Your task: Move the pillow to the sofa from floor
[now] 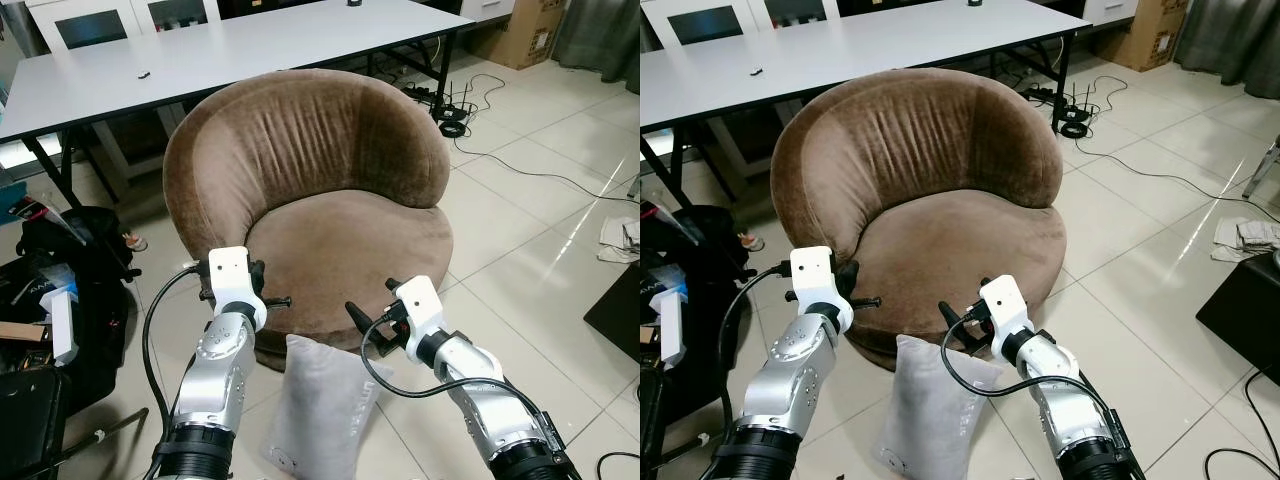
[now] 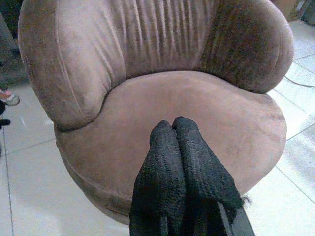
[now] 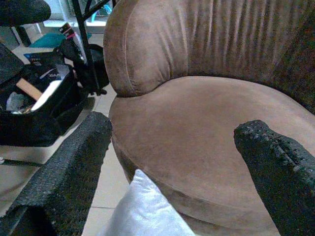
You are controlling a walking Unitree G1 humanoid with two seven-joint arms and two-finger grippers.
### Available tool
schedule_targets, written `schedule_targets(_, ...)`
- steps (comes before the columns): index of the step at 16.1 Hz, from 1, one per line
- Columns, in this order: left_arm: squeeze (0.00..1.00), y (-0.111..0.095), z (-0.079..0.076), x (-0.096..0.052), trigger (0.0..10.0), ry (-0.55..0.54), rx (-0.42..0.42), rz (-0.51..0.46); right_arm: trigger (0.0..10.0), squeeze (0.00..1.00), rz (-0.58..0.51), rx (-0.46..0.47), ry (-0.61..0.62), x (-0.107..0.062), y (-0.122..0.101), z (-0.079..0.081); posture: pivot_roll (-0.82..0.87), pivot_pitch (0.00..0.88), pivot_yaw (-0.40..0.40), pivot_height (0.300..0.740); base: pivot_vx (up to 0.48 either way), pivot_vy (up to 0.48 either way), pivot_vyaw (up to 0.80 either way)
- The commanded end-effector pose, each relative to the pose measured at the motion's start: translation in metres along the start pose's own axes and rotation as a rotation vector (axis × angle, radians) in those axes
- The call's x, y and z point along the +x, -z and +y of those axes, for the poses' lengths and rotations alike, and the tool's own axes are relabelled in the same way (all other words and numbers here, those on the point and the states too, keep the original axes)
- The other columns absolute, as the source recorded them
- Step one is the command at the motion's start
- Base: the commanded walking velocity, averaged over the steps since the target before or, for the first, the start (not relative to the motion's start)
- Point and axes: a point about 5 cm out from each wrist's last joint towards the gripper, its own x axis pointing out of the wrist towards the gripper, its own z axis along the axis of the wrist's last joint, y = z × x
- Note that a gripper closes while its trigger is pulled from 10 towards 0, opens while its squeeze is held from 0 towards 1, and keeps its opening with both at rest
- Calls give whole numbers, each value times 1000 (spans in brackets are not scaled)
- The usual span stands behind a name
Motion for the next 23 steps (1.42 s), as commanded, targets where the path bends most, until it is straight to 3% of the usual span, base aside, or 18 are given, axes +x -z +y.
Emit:
schedule_targets(1,0,3,3,0,10000,-17,-2,23,10000,0,-6,-7,-8,0,-4,-2,-144,0,73,740,458,0,0)
schedule_targets(6,0,2,3,1,10000,-32,-45,3,10000,0,-1,-11,-18,-4,0,-1,-148,0,72,740,437,0,0)
schedule_targets(12,0,0,3,-1,10000,-41,-80,-26,10000,0,13,-12,-26,-7,3,-1,-150,0,69,740,0,0,0)
schedule_targets(17,0,6,3,1,10000,-61,-48,26,10000,0,-5,-17,-42,-9,-4,2,-152,0,67,740,192,0,0)
schedule_targets(20,0,4,3,0,10000,-55,-52,-5,10000,0,-24,-19,-44,-12,-10,2,-151,0,66,740,480,0,0)
schedule_targets(23,0,6,3,0,10000,-63,-25,9,10000,0,-20,-24,-24,-13,-16,0,-151,0,67,740,0,0,0)
